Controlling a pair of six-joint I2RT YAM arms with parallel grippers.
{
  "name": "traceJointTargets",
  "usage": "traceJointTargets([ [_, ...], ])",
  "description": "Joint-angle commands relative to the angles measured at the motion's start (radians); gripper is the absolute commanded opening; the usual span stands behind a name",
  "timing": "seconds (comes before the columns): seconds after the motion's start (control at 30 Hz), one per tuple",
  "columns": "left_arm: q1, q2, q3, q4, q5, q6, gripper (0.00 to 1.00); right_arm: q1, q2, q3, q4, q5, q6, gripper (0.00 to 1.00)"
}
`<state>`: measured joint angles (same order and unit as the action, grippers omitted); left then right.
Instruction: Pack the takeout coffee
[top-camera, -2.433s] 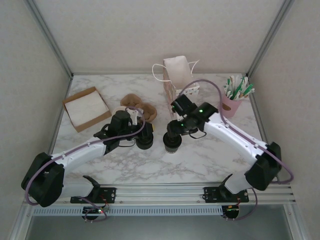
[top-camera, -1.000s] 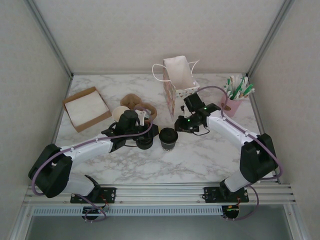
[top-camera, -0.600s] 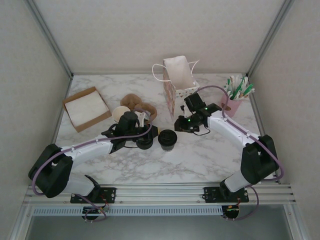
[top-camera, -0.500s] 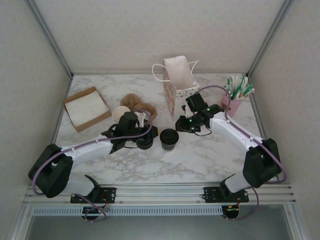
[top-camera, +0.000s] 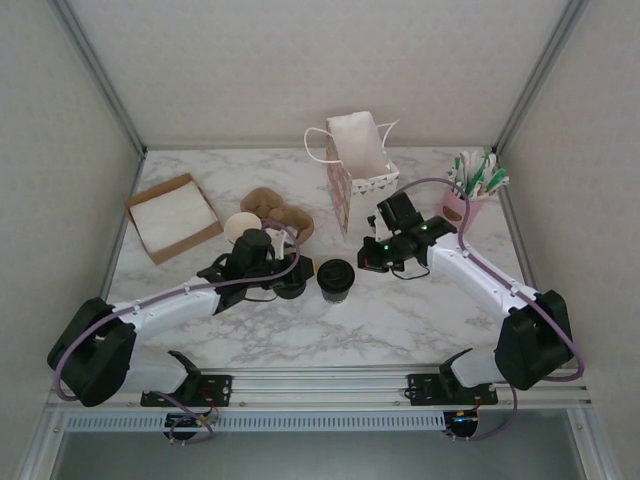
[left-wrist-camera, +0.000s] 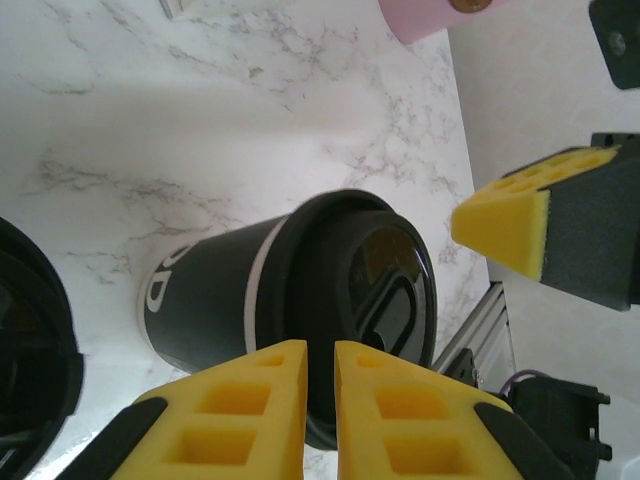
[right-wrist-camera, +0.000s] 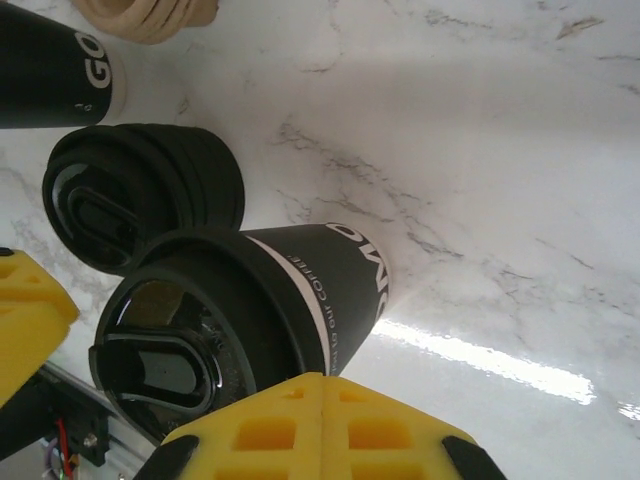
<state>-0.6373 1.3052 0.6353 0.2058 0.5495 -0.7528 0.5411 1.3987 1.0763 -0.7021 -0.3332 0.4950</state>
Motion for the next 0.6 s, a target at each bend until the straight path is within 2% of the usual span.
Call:
traceJointTargets([
  [0.0, -0.021, -0.027, -0.014, 0.019, 0.025, -0.025, 0.15, -0.004, 0.003, -0.023, 0.032, -0.056, 0.014, 0.00],
  [0.57, -0.027, 0.062, -0.012, 0.044, 0.043, -0.029, 0.15, -0.002, 0.052, -0.054, 0.076, -0.096, 0.025, 0.00],
])
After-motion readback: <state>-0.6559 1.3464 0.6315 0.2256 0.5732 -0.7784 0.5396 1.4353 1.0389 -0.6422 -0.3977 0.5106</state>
